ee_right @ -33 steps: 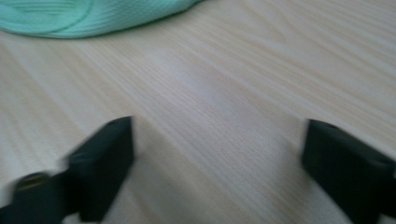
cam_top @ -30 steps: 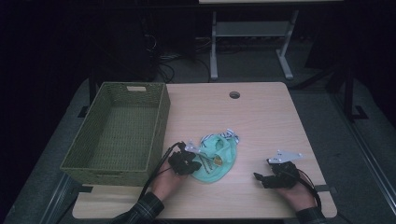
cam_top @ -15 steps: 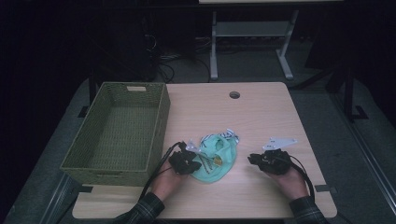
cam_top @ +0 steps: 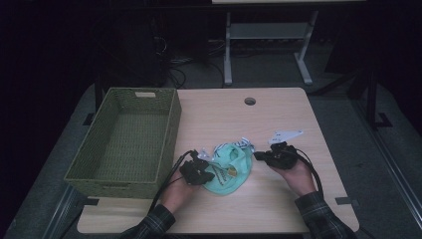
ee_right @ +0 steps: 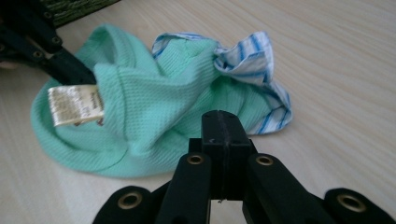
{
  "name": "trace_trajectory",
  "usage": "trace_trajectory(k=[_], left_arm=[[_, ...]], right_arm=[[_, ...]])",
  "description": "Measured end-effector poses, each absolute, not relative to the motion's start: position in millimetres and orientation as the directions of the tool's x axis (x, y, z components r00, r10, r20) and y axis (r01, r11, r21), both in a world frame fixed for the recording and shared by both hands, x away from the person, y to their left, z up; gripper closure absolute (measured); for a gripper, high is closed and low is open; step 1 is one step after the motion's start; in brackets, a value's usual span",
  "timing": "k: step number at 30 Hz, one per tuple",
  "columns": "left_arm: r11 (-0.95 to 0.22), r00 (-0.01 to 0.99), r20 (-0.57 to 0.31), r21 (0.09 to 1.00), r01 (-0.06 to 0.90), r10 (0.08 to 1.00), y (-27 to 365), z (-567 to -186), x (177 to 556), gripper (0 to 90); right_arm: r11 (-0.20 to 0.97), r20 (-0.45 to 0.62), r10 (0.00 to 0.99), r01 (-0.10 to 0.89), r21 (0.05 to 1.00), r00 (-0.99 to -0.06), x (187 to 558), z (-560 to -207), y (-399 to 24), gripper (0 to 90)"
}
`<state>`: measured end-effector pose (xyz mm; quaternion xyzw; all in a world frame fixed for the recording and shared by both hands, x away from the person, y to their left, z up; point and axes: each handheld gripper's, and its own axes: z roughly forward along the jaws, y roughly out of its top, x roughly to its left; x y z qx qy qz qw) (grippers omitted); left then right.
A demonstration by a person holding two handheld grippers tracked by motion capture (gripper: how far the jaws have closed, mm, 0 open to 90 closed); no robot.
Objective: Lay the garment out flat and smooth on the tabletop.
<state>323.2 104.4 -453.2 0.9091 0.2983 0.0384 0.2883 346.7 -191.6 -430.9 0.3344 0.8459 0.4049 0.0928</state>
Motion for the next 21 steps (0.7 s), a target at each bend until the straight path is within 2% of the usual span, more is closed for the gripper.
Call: trace_trajectory(k=[21], left_arm=[[-0.655, 0.818, -0.101, 0.547, 0.521, 0.566, 103.9, -453.2, 323.0, 89.2]], right_arm=[[0.456, 0.123, 0.668, 0.534, 0.712, -0.734, 396.6, -462.1, -171.4, 89.8]])
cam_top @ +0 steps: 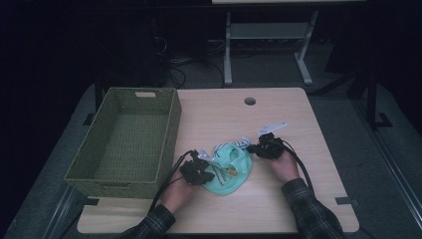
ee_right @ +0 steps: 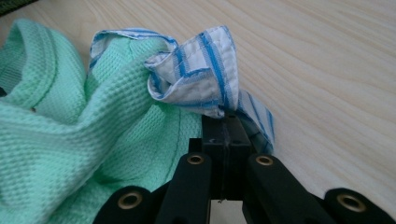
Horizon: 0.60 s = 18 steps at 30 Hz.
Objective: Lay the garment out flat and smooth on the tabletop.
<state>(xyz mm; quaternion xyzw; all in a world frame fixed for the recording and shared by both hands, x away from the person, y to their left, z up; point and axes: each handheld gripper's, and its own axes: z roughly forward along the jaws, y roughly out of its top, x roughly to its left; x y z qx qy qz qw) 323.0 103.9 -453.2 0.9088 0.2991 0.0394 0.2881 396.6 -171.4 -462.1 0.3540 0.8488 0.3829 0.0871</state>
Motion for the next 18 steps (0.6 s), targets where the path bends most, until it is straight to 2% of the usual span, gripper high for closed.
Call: trace_trajectory(k=[18], left_arm=[[-0.665, 0.821, -0.088, 0.542, 0.514, 0.564, 102.4, -452.5, 322.4, 89.3]], right_arm=[[0.464, 0.112, 0.697, 0.565, 0.682, -0.708, 401.3, -469.6, -178.2, 89.8]])
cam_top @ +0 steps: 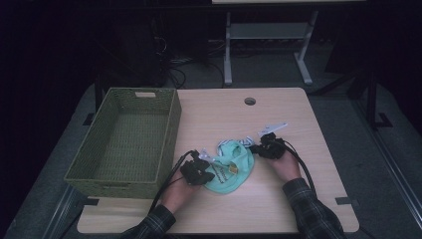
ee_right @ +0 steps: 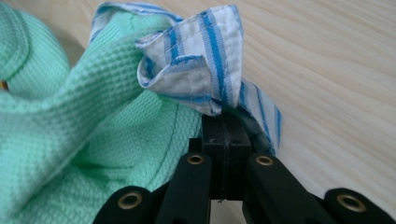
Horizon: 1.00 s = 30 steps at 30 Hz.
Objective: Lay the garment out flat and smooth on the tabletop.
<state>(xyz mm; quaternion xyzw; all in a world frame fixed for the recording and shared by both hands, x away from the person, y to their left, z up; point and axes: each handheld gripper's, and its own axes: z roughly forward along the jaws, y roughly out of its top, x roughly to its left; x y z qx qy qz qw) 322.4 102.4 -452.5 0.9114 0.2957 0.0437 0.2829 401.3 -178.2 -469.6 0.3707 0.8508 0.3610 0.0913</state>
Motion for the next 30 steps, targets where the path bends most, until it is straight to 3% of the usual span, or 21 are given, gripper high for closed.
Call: trace_trajectory(k=[16, 21, 30], left_arm=[[-0.664, 0.820, -0.089, 0.540, 0.517, 0.565, 102.4, -452.4, 322.4, 89.3], [-0.665, 0.820, -0.091, 0.539, 0.518, 0.565, 102.5, -452.3, 322.8, 89.3], [-0.666, 0.822, -0.092, 0.539, 0.515, 0.562, 102.4, -452.3, 323.1, 89.3]], right_arm=[[0.431, 0.072, 0.779, 0.615, 0.660, -0.623, 403.4, -467.8, -211.8, 90.0], [0.417, 0.104, 0.774, 0.626, 0.660, -0.625, 403.1, -467.3, -217.5, 89.9], [0.384, 0.125, 0.759, 0.595, 0.706, -0.639, 399.1, -435.5, -221.2, 89.6]])
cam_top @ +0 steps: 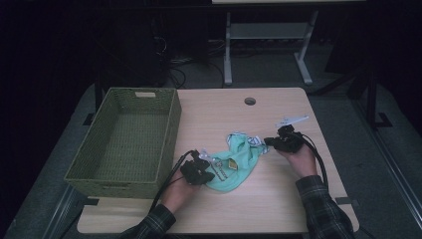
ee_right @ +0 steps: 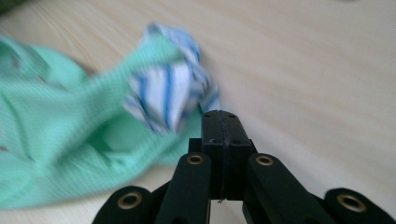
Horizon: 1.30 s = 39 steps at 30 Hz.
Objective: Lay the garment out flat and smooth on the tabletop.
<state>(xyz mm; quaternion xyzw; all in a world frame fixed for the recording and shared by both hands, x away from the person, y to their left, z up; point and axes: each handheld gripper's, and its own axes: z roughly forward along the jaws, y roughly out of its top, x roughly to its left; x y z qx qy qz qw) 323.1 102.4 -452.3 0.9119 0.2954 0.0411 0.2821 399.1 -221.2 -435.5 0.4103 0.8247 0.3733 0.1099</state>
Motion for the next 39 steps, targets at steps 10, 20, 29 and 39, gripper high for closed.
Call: trace_trajectory(k=[10, 20, 29, 39], left_arm=[[-0.665, 0.822, -0.088, 0.542, 0.513, 0.563, 101.9, -452.5, 323.2, 89.3], [-0.665, 0.823, -0.090, 0.543, 0.513, 0.562, 102.1, -452.7, 323.4, 89.2], [-0.661, 0.821, -0.092, 0.546, 0.515, 0.564, 101.8, -452.8, 322.9, 89.2], [-0.661, 0.820, -0.091, 0.545, 0.516, 0.566, 101.5, -452.7, 322.6, 89.1]], right_arm=[[0.419, 0.129, 0.694, 0.543, 0.728, -0.708, 413.5, -405.0, -192.6, 82.0], [0.459, 0.119, 0.662, 0.525, 0.716, -0.740, 436.0, -404.6, -163.8, 77.8], [0.488, 0.120, 0.655, 0.538, 0.687, -0.746, 446.5, -420.6, -143.0, 77.5], [0.523, 0.106, 0.652, 0.546, 0.654, -0.751, 452.3, -438.6, -128.8, 75.7]])
